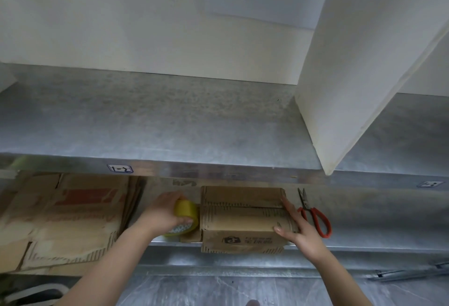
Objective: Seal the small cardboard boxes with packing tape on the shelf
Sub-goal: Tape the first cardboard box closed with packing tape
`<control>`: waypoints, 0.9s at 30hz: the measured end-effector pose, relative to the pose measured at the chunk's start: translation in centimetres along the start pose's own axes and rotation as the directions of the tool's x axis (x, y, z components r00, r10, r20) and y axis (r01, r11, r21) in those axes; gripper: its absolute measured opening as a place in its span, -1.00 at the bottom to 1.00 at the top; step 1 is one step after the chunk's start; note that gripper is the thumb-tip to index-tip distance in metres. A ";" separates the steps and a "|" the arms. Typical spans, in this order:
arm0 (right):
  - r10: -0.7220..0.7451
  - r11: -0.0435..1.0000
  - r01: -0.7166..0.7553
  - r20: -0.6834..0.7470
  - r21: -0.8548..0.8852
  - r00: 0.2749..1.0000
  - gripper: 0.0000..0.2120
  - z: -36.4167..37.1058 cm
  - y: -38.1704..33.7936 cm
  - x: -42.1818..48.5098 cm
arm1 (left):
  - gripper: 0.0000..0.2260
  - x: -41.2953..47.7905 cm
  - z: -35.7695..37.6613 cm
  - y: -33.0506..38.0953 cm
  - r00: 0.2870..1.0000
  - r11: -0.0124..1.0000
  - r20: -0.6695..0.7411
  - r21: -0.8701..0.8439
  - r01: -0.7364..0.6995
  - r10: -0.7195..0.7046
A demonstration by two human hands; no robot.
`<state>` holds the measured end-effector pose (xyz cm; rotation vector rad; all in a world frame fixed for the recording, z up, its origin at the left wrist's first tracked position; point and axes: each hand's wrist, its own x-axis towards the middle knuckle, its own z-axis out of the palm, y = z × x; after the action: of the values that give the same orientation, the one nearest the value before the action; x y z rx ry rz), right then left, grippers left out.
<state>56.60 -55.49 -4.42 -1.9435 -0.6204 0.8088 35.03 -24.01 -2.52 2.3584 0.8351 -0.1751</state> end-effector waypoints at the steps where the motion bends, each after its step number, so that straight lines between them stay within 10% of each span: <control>1: -0.002 1.000 0.002 0.013 -0.013 1.000 -0.27 -0.1 -0.1 0.0 | -0.53 -0.1 -0.1 0.0 1.000 1.000 -0.002 -0.007 -0.006 0.006; 14: 0.081 0.995 -0.085 0.058 0.059 0.995 -0.31 -0.4 0.0 0.8 | -0.54 -1.7 -1.5 -0.6 0.993 0.981 0.011 -0.157 -0.113 0.116; 27: 0.042 0.998 -0.039 0.074 -0.042 0.996 -0.31 -0.5 -0.5 0.4 | -0.63 -0.9 -0.9 0.5 0.989 0.949 -0.096 0.305 -0.077 0.111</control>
<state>57.15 -55.28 -3.91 -1.9755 -0.6491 0.9042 34.57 -24.22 -1.29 2.7103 0.7914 -0.1390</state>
